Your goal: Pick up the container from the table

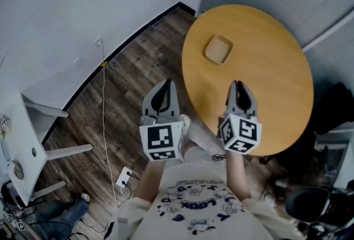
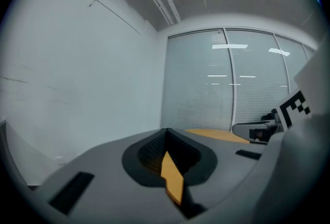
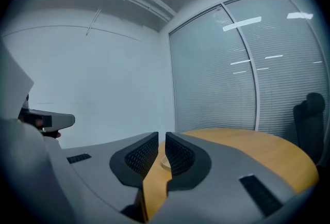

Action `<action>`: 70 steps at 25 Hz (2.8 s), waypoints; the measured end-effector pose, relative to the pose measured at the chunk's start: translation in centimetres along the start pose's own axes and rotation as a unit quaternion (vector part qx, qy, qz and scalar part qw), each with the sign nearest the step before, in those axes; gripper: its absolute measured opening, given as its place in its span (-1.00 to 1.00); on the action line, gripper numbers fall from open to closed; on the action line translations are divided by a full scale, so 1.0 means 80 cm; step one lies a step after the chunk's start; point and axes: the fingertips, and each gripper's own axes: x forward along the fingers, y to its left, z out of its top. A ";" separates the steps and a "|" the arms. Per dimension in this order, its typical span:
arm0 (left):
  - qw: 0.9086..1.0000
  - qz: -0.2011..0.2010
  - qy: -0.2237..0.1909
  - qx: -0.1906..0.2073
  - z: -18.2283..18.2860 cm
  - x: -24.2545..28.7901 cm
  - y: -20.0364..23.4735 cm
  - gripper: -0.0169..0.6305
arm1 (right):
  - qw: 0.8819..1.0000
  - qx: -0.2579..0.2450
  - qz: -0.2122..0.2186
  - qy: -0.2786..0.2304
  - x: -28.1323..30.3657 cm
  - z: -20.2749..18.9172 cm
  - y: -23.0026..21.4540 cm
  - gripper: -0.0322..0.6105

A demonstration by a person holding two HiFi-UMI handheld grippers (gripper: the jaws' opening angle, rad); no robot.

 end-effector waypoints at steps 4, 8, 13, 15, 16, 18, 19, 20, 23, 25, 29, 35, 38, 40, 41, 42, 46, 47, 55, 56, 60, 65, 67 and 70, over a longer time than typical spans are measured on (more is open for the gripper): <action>1.000 -0.003 0.014 0.004 -0.007 0.041 0.010 -0.94 | 1.000 0.006 -0.002 0.007 0.043 -0.007 -0.004 -0.77; 0.999 -0.012 0.032 0.009 -0.011 0.087 0.023 -0.94 | 1.000 0.009 -0.010 0.025 0.088 -0.017 -0.007 -0.77; 0.998 -0.027 0.055 0.012 -0.016 0.145 0.030 -0.94 | 0.998 0.016 -0.028 0.045 0.136 -0.022 -0.023 -0.77; 0.997 -0.035 0.068 0.010 -0.022 0.169 0.032 -0.94 | 0.998 0.018 -0.034 0.053 0.154 -0.025 -0.028 -0.77; 0.996 -0.039 0.073 0.009 -0.025 0.181 0.031 -0.94 | 0.998 0.017 -0.035 0.057 0.163 -0.026 -0.031 -0.77; 0.995 -0.050 0.083 0.010 -0.030 0.201 0.027 -0.94 | 0.997 0.016 -0.038 0.064 0.179 -0.031 -0.037 -0.77; 0.995 -0.056 0.087 0.011 -0.033 0.210 0.023 -0.94 | 0.997 0.015 -0.040 0.068 0.185 -0.034 -0.041 -0.77; 0.994 -0.061 0.091 0.011 -0.036 0.219 0.018 -0.94 | 0.996 0.015 -0.043 0.071 0.191 -0.037 -0.045 -0.77; 0.992 -0.075 0.102 0.009 -0.049 0.237 0.006 -0.94 | 0.995 0.012 -0.048 0.087 0.203 -0.051 -0.052 -0.77; 0.990 -0.083 0.114 0.008 -0.063 0.246 -0.003 -0.94 | 0.994 0.011 -0.046 0.099 0.209 -0.062 -0.053 -0.77; 0.986 -0.097 0.134 0.010 -0.086 0.259 -0.021 -0.94 | 0.992 0.013 -0.049 0.116 0.216 -0.082 -0.062 -0.77; 0.980 -0.114 0.159 0.020 -0.107 0.281 -0.031 -0.94 | 0.987 0.024 -0.066 0.144 0.232 -0.107 -0.076 -0.77; 0.978 -0.118 0.169 0.023 -0.118 0.294 -0.028 -0.94 | 0.984 0.026 -0.071 0.159 0.243 -0.121 -0.078 -0.77; 0.977 -0.122 0.174 0.024 -0.126 0.302 -0.027 -0.94 | 0.982 0.023 -0.077 0.168 0.248 -0.130 -0.081 -0.77; 0.976 -0.125 0.177 0.025 -0.130 0.306 -0.028 -0.94 | 0.981 0.024 -0.080 0.173 0.251 -0.135 -0.083 -0.75; 0.975 -0.128 0.180 0.025 -0.134 0.309 -0.029 -0.94 | 0.980 0.026 -0.083 0.178 0.253 -0.140 -0.085 -0.72; 0.970 -0.142 0.196 0.029 -0.151 0.322 -0.036 -0.94 | 0.975 0.040 -0.097 0.196 0.257 -0.161 -0.094 -0.67; 0.969 -0.146 0.199 0.031 -0.157 0.326 -0.039 -0.94 | 0.974 0.043 -0.099 0.201 0.258 -0.168 -0.096 -0.66; 0.960 -0.164 0.224 0.040 -0.198 0.342 -0.046 -0.94 | 0.966 0.056 -0.118 0.225 0.263 -0.209 -0.112 -0.62; 0.959 -0.165 0.227 0.040 -0.203 0.344 -0.046 -0.94 | 0.964 0.058 -0.121 0.229 0.264 -0.214 -0.114 -0.62; 0.956 -0.166 0.237 0.040 -0.214 0.350 -0.045 -0.94 | 0.961 0.062 -0.128 0.239 0.271 -0.227 -0.118 -0.62; 0.953 -0.172 0.248 0.038 -0.227 0.352 -0.044 -0.94 | 0.956 0.079 -0.141 0.245 0.281 -0.241 -0.123 -0.62; 0.952 -0.171 0.252 0.037 -0.233 0.353 -0.042 -0.94 | 0.954 0.088 -0.144 0.247 0.285 -0.249 -0.124 -0.62; 0.951 -0.170 0.257 0.035 -0.239 0.351 -0.041 -0.94 | 0.952 0.102 -0.146 0.248 0.288 -0.255 -0.126 -0.62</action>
